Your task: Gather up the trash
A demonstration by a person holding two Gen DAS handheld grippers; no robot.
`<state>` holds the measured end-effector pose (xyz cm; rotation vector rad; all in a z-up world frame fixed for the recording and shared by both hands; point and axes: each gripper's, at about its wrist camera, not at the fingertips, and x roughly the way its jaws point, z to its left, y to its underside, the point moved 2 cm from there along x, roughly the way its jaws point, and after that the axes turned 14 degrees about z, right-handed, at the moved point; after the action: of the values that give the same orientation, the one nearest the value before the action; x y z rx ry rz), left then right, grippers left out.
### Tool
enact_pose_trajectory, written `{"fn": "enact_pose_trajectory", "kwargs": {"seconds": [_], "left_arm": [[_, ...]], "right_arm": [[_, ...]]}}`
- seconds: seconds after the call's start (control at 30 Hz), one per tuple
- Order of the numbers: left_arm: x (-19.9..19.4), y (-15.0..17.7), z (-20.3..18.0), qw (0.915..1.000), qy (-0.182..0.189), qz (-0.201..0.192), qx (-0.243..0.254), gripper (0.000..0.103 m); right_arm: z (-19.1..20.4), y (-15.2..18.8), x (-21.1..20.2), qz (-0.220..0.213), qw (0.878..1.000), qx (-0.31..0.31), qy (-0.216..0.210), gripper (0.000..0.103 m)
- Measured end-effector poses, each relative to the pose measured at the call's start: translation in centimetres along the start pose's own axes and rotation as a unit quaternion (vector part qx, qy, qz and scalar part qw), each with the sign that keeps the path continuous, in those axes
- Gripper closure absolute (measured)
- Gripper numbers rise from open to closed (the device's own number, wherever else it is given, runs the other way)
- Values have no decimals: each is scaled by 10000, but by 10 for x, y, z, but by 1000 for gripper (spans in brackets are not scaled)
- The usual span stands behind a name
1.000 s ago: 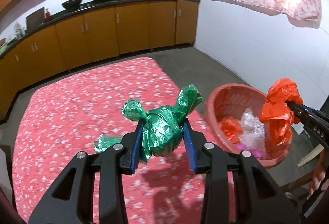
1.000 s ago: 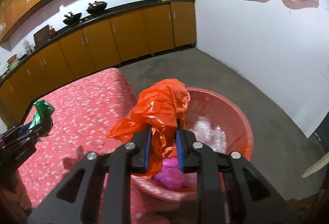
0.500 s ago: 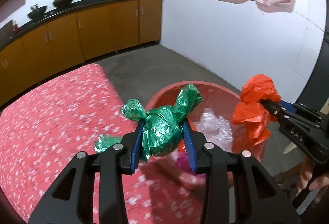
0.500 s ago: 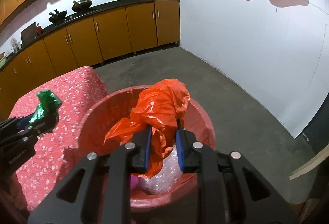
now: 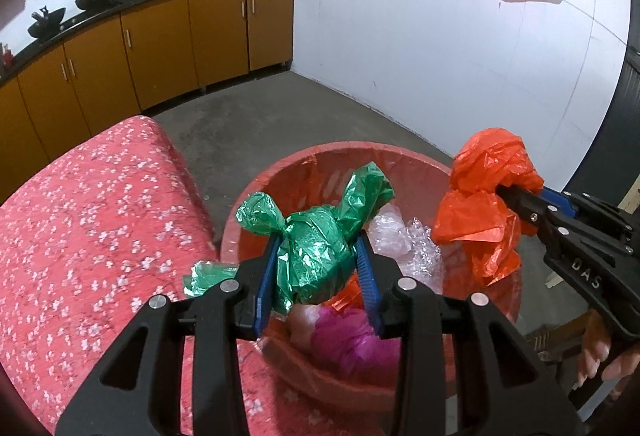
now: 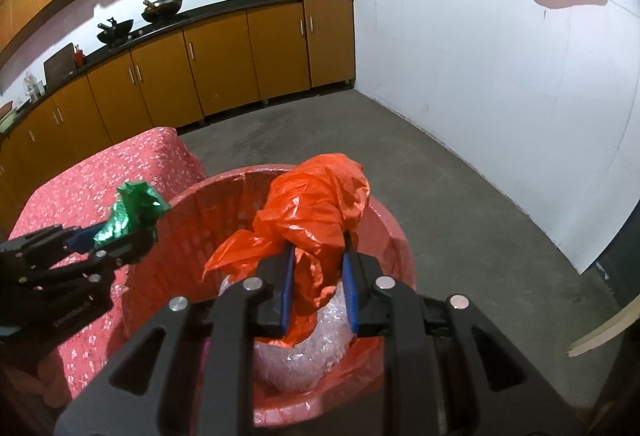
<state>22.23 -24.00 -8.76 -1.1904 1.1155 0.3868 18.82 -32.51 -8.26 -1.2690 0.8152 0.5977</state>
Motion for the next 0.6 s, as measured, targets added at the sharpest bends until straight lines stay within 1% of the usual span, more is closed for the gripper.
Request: {"fn": "enact_pose_trajectory", "kwargs": {"seconds": [0.1,0.13,0.17,0.2,0.23,0.3,0.4,0.47,0.5,0.57,0.6], "left_arm": [[7,-2,-1,10000,49,66,17,65],[9,-3,-1,9999,52,82,25,64],[11,-3,-1,9999,57,102,30,62],[13,-3,-1,9999,64,131,23,57],[15,-3,0,9998,84,158,10,55],[17,-1,2,9998,97,194,-29,51],[19,1,8,9996,126,238,-124,47],[17,3,11,9995,125,229,-187,46],[16,4,13,9995,99,218,-218,46],[11,5,18,9994,57,169,-284,46],[6,6,23,9993,24,117,-343,44]], "right_arm": [[0,-1,3,-11,9999,9,-122,80],[-1,-1,4,-13,9999,8,-164,78],[-2,-1,5,-7,9998,10,-218,76],[-3,-1,7,0,9997,25,-258,76],[-4,0,8,-3,9996,44,-295,76],[-6,1,9,6,9993,83,-354,68],[-11,3,10,10,9989,181,-436,62],[-12,5,8,-17,9988,226,-429,59],[-13,6,7,-41,9988,242,-412,55],[-15,7,3,-97,9988,295,-373,52],[-15,8,0,-127,9987,324,-365,48]]}}
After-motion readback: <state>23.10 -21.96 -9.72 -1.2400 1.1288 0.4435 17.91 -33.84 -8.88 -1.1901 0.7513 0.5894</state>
